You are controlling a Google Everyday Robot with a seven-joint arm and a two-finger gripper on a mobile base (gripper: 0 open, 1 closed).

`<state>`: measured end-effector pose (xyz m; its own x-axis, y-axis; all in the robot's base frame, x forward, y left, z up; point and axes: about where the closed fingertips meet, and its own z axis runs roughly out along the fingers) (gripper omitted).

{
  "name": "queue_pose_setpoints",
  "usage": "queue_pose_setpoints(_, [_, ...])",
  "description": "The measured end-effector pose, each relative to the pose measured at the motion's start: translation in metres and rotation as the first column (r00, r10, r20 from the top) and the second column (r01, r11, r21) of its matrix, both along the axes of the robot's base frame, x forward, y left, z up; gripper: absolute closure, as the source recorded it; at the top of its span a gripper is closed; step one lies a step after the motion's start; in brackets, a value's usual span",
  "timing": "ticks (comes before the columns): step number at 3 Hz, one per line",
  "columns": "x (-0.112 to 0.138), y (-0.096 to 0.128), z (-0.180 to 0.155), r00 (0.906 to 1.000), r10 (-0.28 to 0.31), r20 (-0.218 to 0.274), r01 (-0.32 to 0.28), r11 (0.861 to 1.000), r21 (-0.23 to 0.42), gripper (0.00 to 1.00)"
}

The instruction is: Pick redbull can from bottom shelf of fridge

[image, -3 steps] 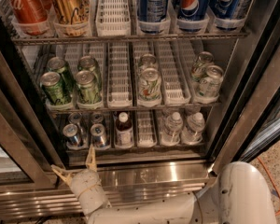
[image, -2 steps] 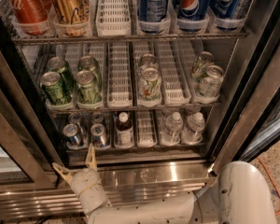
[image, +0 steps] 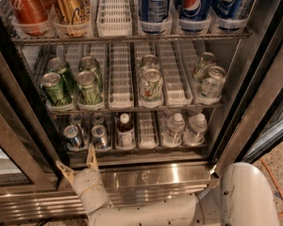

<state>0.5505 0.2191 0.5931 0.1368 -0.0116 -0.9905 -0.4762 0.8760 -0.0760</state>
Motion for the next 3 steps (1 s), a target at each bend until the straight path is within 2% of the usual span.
queue_pose_setpoints(1, [0.003, -0.001, 0.001, 0.9999, -0.007, 0.008, 0.007, 1.000, -0.003, 0.25])
queue_pose_setpoints(2, [0.015, -0.002, 0.006, 0.9991, -0.023, 0.037, 0.023, 1.000, -0.003, 0.31])
queue_pose_setpoints(3, [0.022, 0.001, 0.005, 0.9988, -0.029, 0.038, 0.029, 1.000, 0.010, 0.33])
